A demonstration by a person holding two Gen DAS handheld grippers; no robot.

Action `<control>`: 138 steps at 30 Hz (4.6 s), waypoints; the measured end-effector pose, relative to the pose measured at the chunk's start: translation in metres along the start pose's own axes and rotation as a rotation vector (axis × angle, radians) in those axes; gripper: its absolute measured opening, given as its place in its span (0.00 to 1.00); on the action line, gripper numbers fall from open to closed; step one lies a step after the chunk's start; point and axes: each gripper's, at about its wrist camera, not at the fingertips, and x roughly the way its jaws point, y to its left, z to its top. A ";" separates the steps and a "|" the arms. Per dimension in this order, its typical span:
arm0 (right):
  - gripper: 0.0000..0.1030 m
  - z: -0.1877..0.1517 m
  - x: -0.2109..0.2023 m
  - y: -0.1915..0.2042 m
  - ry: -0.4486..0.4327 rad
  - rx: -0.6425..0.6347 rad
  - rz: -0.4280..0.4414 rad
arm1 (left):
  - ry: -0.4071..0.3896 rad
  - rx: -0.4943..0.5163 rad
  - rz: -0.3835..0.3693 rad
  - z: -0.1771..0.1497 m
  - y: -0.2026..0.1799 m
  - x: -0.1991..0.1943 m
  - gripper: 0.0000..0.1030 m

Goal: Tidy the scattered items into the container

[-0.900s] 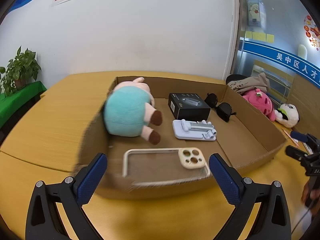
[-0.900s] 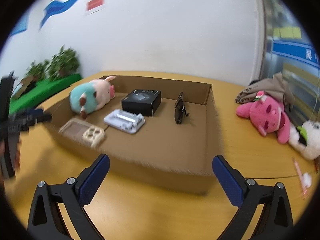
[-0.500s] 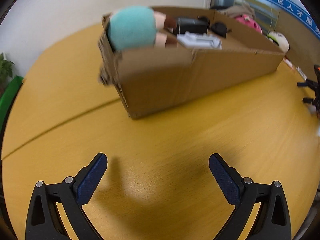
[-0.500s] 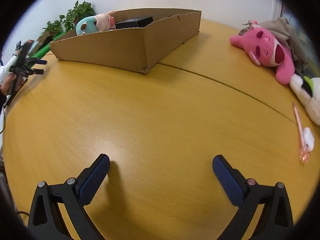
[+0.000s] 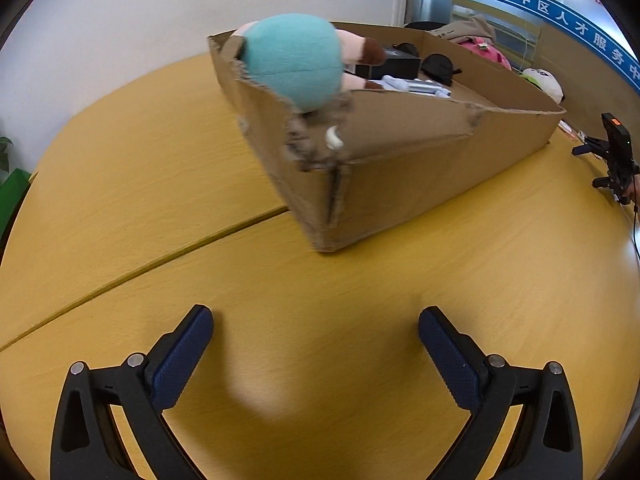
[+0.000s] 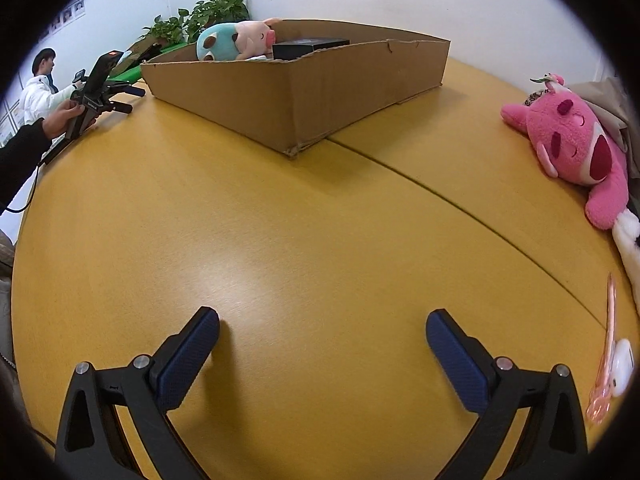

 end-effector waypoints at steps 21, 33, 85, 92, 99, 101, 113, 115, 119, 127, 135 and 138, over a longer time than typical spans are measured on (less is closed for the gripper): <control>1.00 -0.002 0.001 0.000 -0.004 -0.008 0.001 | -0.001 -0.023 0.020 -0.004 0.010 0.000 1.00; 1.00 -0.002 0.001 0.000 -0.003 -0.008 0.001 | 0.000 -0.024 0.020 -0.003 0.010 0.000 1.00; 1.00 -0.001 0.004 -0.002 -0.001 -0.005 -0.002 | 0.000 -0.022 0.019 -0.007 0.007 0.002 1.00; 1.00 0.000 0.005 -0.003 0.000 -0.005 -0.002 | 0.000 -0.022 0.019 -0.008 0.006 0.004 1.00; 1.00 0.001 0.006 -0.005 0.000 -0.005 -0.002 | 0.000 -0.022 0.019 -0.009 0.005 0.006 1.00; 1.00 0.001 0.006 -0.005 0.000 -0.005 -0.002 | 0.000 -0.022 0.019 -0.009 0.006 0.007 1.00; 1.00 0.000 0.006 -0.004 0.000 -0.005 -0.003 | 0.000 -0.022 0.019 -0.009 0.006 0.009 1.00; 1.00 0.000 0.006 -0.004 0.000 -0.005 -0.003 | 0.000 -0.022 0.019 -0.010 0.005 0.011 1.00; 1.00 0.001 0.006 -0.004 0.000 -0.005 -0.004 | 0.000 -0.022 0.019 -0.009 0.004 0.011 1.00; 1.00 0.001 0.006 -0.004 0.000 -0.005 -0.004 | 0.000 -0.022 0.019 -0.009 0.005 0.013 1.00; 1.00 0.001 0.006 -0.004 0.001 -0.005 -0.004 | 0.000 -0.023 0.019 -0.008 0.006 0.013 1.00; 1.00 0.001 0.006 -0.004 0.001 -0.005 -0.004 | 0.001 -0.023 0.019 -0.008 0.006 0.014 1.00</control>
